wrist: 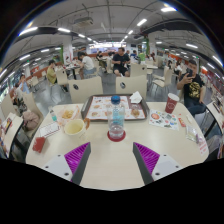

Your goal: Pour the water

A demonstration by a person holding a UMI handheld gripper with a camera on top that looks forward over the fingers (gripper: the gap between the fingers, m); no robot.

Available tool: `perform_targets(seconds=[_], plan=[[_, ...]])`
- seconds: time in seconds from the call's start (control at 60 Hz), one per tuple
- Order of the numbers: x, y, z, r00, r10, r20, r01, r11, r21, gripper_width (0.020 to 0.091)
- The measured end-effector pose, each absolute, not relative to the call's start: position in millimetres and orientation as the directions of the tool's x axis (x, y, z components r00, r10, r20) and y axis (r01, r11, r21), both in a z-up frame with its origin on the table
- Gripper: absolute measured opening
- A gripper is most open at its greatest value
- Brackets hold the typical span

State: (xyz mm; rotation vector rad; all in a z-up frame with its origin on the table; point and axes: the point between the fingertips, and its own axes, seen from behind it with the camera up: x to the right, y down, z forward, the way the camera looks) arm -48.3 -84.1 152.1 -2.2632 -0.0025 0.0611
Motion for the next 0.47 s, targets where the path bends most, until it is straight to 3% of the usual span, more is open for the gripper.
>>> perform_targets(seconds=[0.467], plan=[[-69, -123, 176, 0.998, -0.012, 0.057, 0.039, -0.589, -0.807, 0.0853]])
